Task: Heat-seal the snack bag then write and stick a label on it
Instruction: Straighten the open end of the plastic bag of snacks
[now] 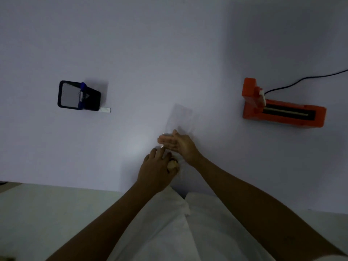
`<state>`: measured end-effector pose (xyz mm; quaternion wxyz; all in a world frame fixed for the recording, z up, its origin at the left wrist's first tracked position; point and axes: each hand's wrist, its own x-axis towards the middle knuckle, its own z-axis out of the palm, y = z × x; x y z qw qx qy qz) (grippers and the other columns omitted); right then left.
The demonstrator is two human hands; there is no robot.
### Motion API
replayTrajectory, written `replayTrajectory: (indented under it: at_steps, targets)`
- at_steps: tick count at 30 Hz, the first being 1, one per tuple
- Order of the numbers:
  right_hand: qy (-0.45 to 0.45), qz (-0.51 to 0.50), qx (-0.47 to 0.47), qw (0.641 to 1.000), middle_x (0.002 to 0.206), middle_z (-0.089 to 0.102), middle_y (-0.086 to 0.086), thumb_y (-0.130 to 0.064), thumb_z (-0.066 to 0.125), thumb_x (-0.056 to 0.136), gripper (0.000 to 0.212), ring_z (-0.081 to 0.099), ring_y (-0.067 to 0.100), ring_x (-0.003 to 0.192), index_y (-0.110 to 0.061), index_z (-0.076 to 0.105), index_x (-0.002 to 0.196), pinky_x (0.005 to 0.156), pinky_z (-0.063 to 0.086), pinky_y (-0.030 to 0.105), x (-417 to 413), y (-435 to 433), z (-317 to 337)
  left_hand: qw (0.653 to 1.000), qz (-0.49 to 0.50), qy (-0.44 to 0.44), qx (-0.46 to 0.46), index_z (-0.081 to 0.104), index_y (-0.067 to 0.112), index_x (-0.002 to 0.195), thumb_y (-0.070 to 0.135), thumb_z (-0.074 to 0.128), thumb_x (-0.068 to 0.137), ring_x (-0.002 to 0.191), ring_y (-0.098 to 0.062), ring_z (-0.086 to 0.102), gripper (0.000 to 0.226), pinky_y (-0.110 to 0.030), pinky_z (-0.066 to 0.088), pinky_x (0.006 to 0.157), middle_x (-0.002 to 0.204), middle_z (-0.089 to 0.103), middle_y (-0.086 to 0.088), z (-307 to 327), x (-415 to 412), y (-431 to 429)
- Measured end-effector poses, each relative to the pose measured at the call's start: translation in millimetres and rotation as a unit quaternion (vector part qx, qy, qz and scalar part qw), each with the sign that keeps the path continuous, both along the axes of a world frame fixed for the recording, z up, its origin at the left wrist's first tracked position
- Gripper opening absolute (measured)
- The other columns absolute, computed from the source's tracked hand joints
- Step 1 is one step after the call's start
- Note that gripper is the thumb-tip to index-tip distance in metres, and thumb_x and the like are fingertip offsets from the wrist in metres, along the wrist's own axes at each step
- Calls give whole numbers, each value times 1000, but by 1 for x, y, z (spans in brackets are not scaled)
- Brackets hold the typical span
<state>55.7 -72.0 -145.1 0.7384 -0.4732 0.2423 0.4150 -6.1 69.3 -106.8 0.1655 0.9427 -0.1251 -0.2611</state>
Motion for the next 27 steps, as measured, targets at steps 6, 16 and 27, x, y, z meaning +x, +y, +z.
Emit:
replayTrajectory:
  at_steps: [6, 16, 27]
  targets:
    - [-28, 44, 14, 999, 129, 64, 20, -31, 29, 108, 49, 66, 22, 115, 4, 58, 128, 100, 52, 31, 21, -13, -4, 998, -40, 43, 27, 52, 16, 133, 65, 42, 84, 125, -30, 48, 70, -44, 46, 98, 139, 51, -10, 1, 5, 3]
    - [-84, 2, -21, 996, 121, 68, 17, -45, 29, 104, 60, 66, 26, 116, 1, 63, 120, 106, 47, 39, 90, -41, -3, 996, -50, 53, 44, 55, 16, 129, 68, 46, 82, 128, -33, 46, 71, -46, 46, 99, 144, 46, -12, 10, 9, 3]
    - [-270, 0, -108, 957, 134, 61, 10, -69, 36, 91, 83, 52, 16, 134, 1, 60, 128, 117, 35, 36, 83, -47, 15, 995, -55, 59, 59, 54, 19, 130, 71, 42, 82, 130, -33, 45, 72, -47, 46, 98, 143, 48, -11, 10, 10, 3]
